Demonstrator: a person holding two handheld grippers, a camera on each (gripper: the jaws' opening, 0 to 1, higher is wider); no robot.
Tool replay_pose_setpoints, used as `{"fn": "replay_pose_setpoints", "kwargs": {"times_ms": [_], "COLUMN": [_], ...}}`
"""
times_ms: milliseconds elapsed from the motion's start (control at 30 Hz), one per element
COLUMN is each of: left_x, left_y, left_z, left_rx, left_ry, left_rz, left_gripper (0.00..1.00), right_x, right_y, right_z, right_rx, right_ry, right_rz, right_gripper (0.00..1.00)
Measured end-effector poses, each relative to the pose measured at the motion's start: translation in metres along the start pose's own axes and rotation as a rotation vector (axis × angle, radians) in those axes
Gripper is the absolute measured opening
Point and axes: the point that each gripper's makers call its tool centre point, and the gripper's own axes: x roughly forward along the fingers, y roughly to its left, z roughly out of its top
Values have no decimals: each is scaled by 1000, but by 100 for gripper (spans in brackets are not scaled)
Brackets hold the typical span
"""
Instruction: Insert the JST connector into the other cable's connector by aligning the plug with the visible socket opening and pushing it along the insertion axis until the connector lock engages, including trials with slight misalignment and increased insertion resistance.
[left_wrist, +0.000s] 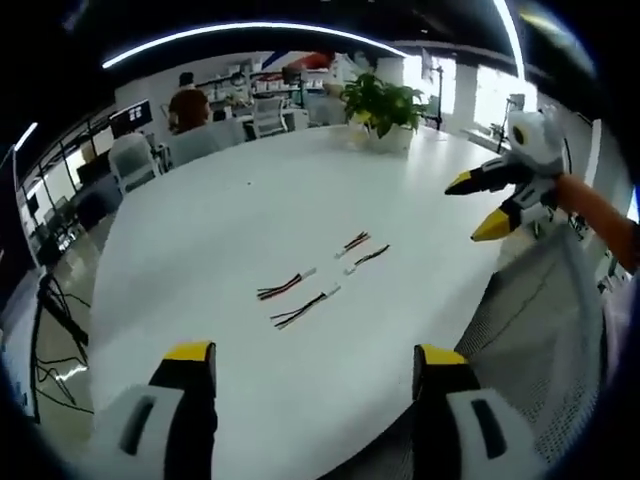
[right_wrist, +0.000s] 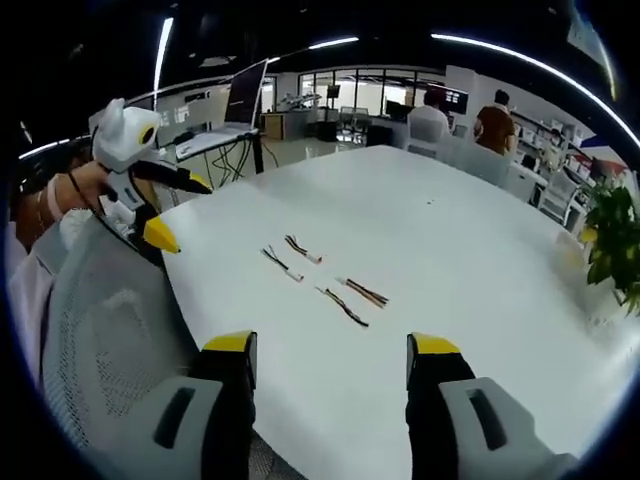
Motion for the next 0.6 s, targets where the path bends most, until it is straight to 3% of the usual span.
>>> {"fn": "replay_pose_setpoints", "kwargs": {"times_ms": [67, 267, 433, 600], "left_x": [2, 7, 20, 30], "left_y": [-2, 2, 13, 16], "left_z": [12, 33, 38, 45], "left_rx": [59, 48, 69, 80], "left_ry": [-43, -95, -89, -117], "left_rz": [-26, -47, -26, -52], "left_gripper": [65, 65, 65, 58], "right_x": [-2, -4, 4, 20], "right_y": [-7, -26, -33, -38], "right_z": [3, 19, 33, 39], "right_rx": [-8, -28, -21, -15], "right_ry": [-3, -38, -78, -93], "right_rz": [-3, 5, 35, 51], "right_gripper": [58, 58, 58, 58]}}
